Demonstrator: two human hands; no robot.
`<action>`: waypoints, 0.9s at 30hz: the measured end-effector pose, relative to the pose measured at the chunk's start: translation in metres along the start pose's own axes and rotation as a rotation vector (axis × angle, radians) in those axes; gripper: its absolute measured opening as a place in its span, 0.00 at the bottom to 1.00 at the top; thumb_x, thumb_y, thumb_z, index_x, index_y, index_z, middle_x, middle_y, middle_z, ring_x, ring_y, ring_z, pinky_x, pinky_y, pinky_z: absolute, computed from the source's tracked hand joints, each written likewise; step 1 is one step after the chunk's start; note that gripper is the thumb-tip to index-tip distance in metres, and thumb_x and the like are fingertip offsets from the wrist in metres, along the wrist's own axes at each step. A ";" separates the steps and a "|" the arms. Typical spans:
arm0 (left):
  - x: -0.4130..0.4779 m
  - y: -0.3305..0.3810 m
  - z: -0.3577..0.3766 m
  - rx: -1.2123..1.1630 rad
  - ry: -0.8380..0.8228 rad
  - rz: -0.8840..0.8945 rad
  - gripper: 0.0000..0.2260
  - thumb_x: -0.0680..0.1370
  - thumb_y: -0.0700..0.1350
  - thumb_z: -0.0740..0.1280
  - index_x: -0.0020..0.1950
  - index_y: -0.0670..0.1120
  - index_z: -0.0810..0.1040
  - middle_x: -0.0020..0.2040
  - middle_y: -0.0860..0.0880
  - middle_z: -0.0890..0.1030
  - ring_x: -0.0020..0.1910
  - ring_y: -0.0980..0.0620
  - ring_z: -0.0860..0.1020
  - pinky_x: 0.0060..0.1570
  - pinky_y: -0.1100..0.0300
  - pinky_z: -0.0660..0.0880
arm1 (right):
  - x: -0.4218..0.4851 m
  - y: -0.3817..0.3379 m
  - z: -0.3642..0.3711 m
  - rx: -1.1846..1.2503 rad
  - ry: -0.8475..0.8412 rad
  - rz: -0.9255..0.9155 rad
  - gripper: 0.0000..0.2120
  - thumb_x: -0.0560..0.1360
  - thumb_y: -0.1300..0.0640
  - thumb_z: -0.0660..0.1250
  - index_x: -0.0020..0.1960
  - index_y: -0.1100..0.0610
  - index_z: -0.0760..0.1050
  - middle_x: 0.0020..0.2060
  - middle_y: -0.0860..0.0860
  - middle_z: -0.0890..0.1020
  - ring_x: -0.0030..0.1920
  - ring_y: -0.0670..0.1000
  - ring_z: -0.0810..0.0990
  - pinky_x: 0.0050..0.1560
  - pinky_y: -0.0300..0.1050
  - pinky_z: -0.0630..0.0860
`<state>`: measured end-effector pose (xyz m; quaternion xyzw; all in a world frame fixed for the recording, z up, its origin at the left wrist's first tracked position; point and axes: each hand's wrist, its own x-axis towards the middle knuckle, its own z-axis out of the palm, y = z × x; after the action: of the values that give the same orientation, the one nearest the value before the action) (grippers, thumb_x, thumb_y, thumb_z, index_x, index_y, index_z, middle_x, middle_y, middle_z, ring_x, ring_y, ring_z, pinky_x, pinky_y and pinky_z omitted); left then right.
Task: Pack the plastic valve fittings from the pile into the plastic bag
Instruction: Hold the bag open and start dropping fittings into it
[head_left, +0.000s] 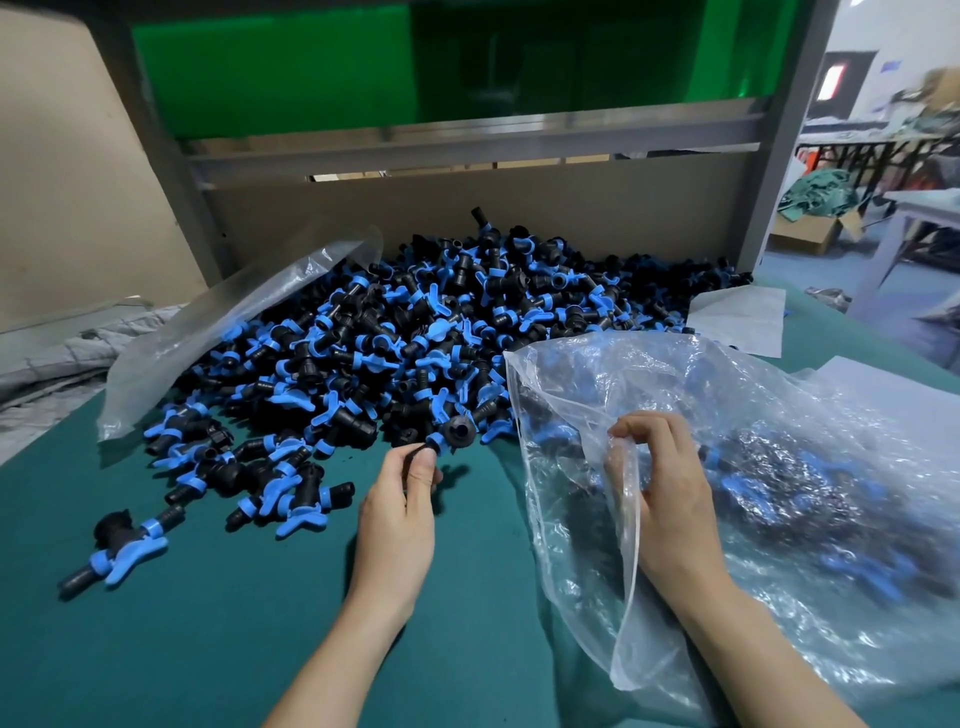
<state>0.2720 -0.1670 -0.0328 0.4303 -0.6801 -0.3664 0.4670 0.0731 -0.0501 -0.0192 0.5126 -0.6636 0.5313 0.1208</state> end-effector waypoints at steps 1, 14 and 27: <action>0.000 0.000 0.000 0.004 0.001 0.001 0.10 0.82 0.56 0.57 0.48 0.56 0.75 0.43 0.60 0.79 0.42 0.55 0.76 0.44 0.54 0.75 | 0.000 0.000 0.000 0.000 -0.001 -0.001 0.09 0.77 0.62 0.69 0.54 0.54 0.73 0.51 0.45 0.73 0.49 0.50 0.75 0.49 0.51 0.75; -0.001 0.005 0.002 -0.124 -0.029 -0.134 0.22 0.81 0.61 0.55 0.40 0.48 0.79 0.33 0.56 0.81 0.34 0.61 0.78 0.38 0.62 0.71 | 0.000 0.001 0.001 0.009 -0.009 0.009 0.08 0.77 0.60 0.67 0.55 0.53 0.73 0.51 0.45 0.73 0.50 0.50 0.75 0.48 0.54 0.76; 0.003 0.010 0.000 -0.347 -0.062 -0.252 0.23 0.82 0.59 0.54 0.41 0.44 0.76 0.30 0.54 0.78 0.32 0.57 0.77 0.39 0.59 0.73 | 0.000 0.001 0.000 0.000 -0.015 0.007 0.09 0.77 0.62 0.69 0.55 0.54 0.73 0.51 0.45 0.73 0.50 0.49 0.75 0.50 0.54 0.76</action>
<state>0.2693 -0.1661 -0.0231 0.4138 -0.5617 -0.5465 0.4632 0.0722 -0.0509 -0.0198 0.5141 -0.6662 0.5281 0.1140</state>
